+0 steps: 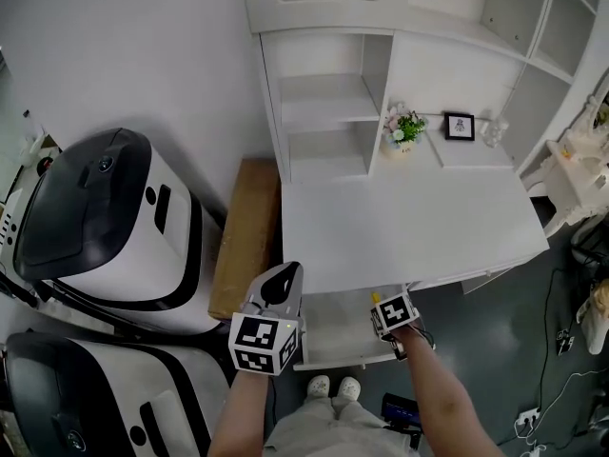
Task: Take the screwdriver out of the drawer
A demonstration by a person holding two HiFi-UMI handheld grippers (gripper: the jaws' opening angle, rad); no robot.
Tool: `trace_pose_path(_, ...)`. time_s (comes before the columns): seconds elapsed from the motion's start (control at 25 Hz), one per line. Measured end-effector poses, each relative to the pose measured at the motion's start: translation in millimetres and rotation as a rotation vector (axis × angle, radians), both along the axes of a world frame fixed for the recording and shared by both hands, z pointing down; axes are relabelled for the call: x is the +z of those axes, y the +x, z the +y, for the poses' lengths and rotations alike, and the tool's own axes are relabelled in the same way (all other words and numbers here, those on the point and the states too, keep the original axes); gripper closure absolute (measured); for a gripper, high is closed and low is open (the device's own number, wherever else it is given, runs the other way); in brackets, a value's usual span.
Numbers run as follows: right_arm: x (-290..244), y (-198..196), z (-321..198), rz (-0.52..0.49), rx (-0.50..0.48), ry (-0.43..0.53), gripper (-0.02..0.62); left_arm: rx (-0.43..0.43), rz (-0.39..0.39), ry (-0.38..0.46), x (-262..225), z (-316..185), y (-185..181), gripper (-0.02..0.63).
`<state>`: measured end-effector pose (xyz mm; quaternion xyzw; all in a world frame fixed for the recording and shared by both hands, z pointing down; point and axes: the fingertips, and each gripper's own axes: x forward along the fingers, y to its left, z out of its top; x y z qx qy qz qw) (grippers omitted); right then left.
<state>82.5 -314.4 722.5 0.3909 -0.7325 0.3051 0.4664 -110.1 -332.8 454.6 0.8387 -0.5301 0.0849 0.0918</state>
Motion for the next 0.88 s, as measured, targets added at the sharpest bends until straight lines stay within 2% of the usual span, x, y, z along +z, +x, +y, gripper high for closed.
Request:
trace_pose_path(0.4, -51.8, 9.0, -5.0, -0.044, 0.024, 0.103, 0.517, 0.004, 0.027, 0.04, -17.2, -8.7, 10.9, 0.604)
trace_pose_path(0.88, -137.6, 18.8, -25.2, -0.099, 0.024, 0.298, 0.517, 0.034, 0.029, 0.145, -62.2, -17.3, 26.7, 0.604)
